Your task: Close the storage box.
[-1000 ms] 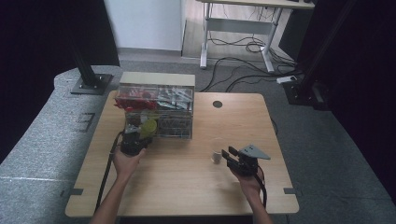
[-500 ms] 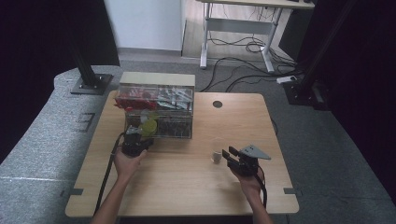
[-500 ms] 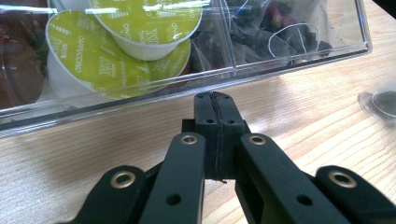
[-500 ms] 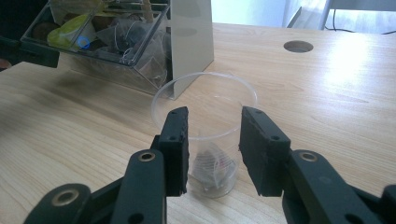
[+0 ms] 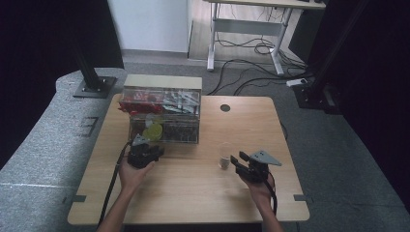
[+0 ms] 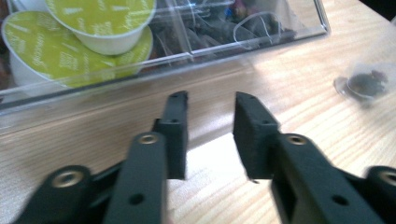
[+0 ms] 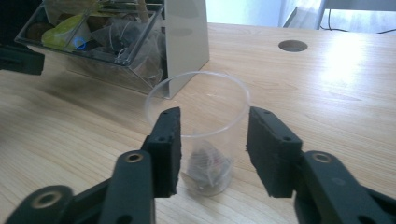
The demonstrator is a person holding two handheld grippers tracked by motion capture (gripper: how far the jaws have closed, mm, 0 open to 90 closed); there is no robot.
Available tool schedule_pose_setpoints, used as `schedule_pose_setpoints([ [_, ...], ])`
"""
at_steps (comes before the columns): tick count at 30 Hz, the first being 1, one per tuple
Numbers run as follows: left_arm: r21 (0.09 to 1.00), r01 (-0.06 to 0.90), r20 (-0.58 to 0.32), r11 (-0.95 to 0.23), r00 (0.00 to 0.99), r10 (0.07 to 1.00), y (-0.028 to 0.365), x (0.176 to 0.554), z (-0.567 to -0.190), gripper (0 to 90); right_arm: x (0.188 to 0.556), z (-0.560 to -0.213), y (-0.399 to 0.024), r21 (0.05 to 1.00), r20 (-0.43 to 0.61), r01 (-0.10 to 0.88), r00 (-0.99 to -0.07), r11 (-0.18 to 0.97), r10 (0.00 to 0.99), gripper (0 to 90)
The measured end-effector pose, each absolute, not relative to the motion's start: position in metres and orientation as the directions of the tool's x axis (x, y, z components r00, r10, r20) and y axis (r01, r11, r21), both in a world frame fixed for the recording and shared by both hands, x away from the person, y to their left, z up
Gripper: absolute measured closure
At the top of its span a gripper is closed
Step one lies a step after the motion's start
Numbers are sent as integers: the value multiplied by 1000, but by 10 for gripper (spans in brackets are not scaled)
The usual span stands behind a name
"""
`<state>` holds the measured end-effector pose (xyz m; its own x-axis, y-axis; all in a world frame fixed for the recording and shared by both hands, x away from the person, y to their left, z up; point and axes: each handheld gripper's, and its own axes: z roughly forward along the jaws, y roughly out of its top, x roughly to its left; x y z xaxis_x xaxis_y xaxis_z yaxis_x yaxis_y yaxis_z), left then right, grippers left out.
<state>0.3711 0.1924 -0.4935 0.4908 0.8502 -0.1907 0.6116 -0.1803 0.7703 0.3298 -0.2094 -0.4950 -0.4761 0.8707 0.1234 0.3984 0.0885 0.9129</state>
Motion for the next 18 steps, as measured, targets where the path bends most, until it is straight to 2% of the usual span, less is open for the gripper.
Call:
schedule_pose_setpoints([
  [3,774,607,-202,-179,505,839,192,365,-494,564,329,-494,-215,916,124,393,-469,81,875,479],
  [10,783,595,-204,-180,519,830,193,350,-499,471,320,-490,-223,918,109,385,-469,92,876,409],
  [18,793,572,-163,-210,532,831,198,329,-509,432,305,-501,-245,914,105,396,-445,90,890,377],
])
